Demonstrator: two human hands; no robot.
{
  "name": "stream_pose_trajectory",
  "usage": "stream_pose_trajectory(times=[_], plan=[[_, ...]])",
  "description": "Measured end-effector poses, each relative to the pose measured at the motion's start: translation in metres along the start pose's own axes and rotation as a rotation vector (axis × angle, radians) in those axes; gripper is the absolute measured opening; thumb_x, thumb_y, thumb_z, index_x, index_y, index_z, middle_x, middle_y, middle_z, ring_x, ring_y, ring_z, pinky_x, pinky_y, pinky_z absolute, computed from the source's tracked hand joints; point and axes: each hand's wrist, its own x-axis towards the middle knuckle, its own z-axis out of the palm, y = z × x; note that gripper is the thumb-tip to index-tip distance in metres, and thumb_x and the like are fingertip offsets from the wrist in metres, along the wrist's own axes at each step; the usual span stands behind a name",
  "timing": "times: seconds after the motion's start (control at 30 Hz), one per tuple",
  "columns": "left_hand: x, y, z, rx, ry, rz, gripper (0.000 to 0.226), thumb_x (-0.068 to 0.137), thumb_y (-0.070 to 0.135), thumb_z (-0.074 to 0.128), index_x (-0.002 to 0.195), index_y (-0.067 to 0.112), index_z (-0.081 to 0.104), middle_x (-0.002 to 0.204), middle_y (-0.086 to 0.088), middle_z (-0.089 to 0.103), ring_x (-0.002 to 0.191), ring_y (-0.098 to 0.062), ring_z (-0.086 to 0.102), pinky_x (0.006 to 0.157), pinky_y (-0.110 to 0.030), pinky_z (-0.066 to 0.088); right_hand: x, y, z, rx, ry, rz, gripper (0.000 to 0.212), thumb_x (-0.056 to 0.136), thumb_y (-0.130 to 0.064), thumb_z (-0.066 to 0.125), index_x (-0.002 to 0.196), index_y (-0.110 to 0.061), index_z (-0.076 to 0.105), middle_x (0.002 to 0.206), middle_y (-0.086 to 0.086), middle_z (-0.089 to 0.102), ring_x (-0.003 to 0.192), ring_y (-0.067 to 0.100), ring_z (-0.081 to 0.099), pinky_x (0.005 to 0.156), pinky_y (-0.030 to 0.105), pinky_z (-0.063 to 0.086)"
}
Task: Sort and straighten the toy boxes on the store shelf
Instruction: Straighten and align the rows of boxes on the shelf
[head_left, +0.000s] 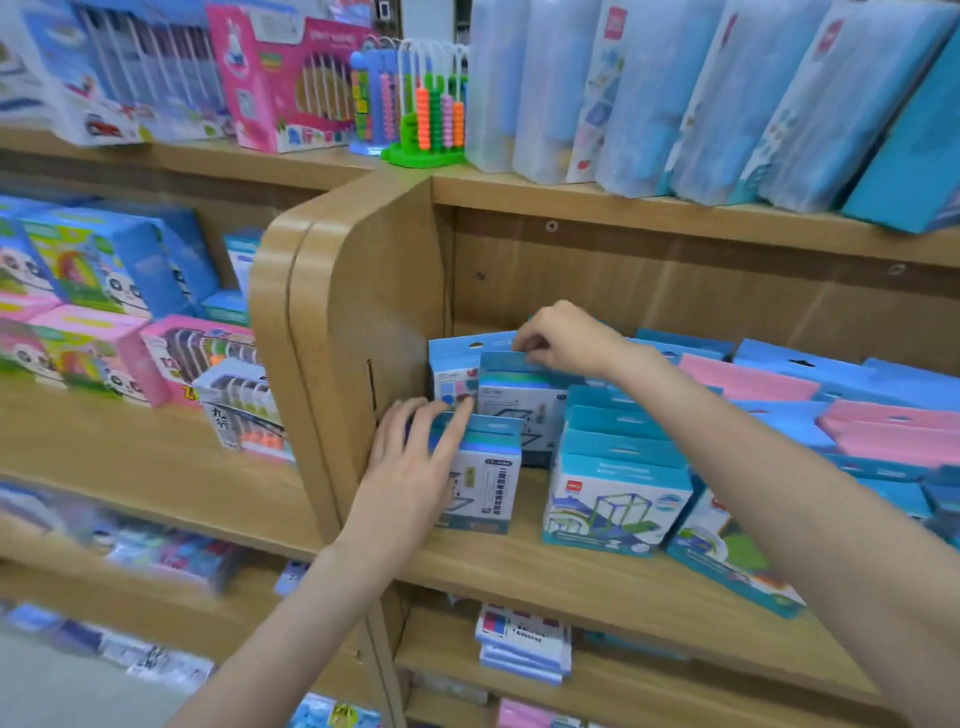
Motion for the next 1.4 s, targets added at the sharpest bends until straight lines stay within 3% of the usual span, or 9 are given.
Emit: stream_pose_trajectory(times=[0.13, 0.3, 0.43, 0.6, 0.8, 0.93, 1.0, 1.27, 1.4], plan=[[0.003, -0.001, 0.001, 0.016, -0.012, -0.008, 0.088, 0.055, 0.011, 0.083, 0.132, 0.008, 0.041, 0.117, -0.019, 0.055, 0.113, -0.035, 0.041, 0.098, -0.051, 0.037, 0.018, -0.029, -0.009, 0.192, -0.051, -0.123, 0.021, 0.082, -0.008, 0.064, 0.103, -0.006, 0.068, 0.086, -0.005, 0.062, 0.081, 0.003, 0.056, 0.069, 0.009, 0.041], [0.004, 0.0, 0.003, 0.055, -0.05, -0.015, 0.09, 0.051, 0.015, 0.085, 0.13, 0.007, 0.043, 0.122, -0.021, 0.053, 0.118, -0.036, 0.041, 0.101, -0.05, 0.03, 0.012, -0.033, 0.0, 0.415, -0.161, -0.103, 0.022, 0.085, -0.013, 0.062, 0.107, -0.014, 0.065, 0.083, -0.006, 0.068, 0.081, 0.011, 0.066, 0.083, 0.022, 0.049], [0.007, -0.003, 0.003, 0.056, -0.077, 0.022, 0.101, 0.046, 0.024, 0.088, 0.133, 0.006, 0.039, 0.126, -0.021, 0.051, 0.121, -0.036, 0.043, 0.105, -0.051, 0.024, -0.02, 0.012, -0.014, 0.591, -0.01, 0.028, 0.016, 0.086, -0.009, 0.06, 0.101, -0.014, 0.064, 0.087, 0.004, 0.071, 0.079, 0.01, 0.068, 0.082, 0.025, 0.054], [0.019, -0.008, 0.001, -0.073, -0.066, 0.112, 0.112, 0.055, 0.037, 0.084, 0.143, 0.012, 0.02, 0.143, -0.016, 0.029, 0.133, -0.029, 0.02, 0.11, -0.044, 0.004, -0.056, 0.078, -0.03, 0.225, 0.014, 0.246, 0.017, 0.082, -0.01, 0.066, 0.099, -0.011, 0.069, 0.097, 0.01, 0.072, 0.087, 0.016, 0.065, 0.087, 0.025, 0.048], [0.048, -0.005, -0.007, -0.083, -0.189, 0.178, 0.117, 0.064, 0.054, 0.074, 0.147, 0.02, -0.001, 0.154, -0.012, 0.008, 0.141, -0.023, -0.005, 0.11, -0.04, -0.015, -0.045, 0.081, -0.01, 0.092, 0.017, 0.228, 0.027, 0.083, -0.014, 0.065, 0.109, -0.006, 0.064, 0.098, 0.01, 0.066, 0.084, 0.014, 0.053, 0.08, 0.024, 0.042], [0.043, -0.008, 0.0, -0.065, -0.203, 0.19, 0.1, 0.055, 0.049, 0.081, 0.138, 0.018, 0.034, 0.13, -0.008, 0.049, 0.122, -0.03, 0.043, 0.107, -0.038, 0.001, -0.033, 0.08, -0.004, -0.074, -0.033, 0.222, 0.017, 0.081, -0.012, 0.064, 0.097, -0.008, 0.066, 0.096, 0.007, 0.051, 0.094, 0.024, 0.052, 0.082, 0.039, 0.046], [0.041, -0.012, 0.004, -0.128, -0.157, 0.168, 0.094, 0.053, 0.044, 0.083, 0.132, 0.022, 0.037, 0.119, -0.006, 0.055, 0.111, -0.029, 0.049, 0.104, -0.036, 0.009, -0.032, 0.081, 0.001, -0.113, -0.071, 0.251, 0.011, 0.081, -0.009, 0.063, 0.09, -0.005, 0.067, 0.094, 0.009, 0.059, 0.095, 0.029, 0.057, 0.078, 0.04, 0.048], [0.04, -0.01, 0.002, -0.128, -0.181, 0.174, 0.093, 0.057, 0.048, 0.08, 0.134, 0.023, 0.034, 0.123, -0.004, 0.051, 0.118, -0.027, 0.045, 0.108, -0.034, -0.001, -0.03, 0.064, -0.035, -0.013, 0.301, 0.264, 0.014, 0.089, -0.016, 0.053, 0.101, -0.014, 0.06, 0.109, 0.009, 0.063, 0.103, 0.031, 0.055, 0.079, 0.037, 0.044], [0.052, -0.006, -0.014, -0.253, -0.239, 0.087, 0.092, 0.067, 0.072, 0.044, 0.142, 0.022, 0.025, 0.135, 0.011, 0.028, 0.134, -0.014, 0.018, 0.109, -0.031, -0.016, -0.057, 0.06, -0.056, 0.099, 0.55, 0.253, 0.014, 0.088, -0.013, 0.054, 0.099, -0.013, 0.062, 0.105, 0.01, 0.067, 0.1, 0.031, 0.057, 0.084, 0.042, 0.046]])
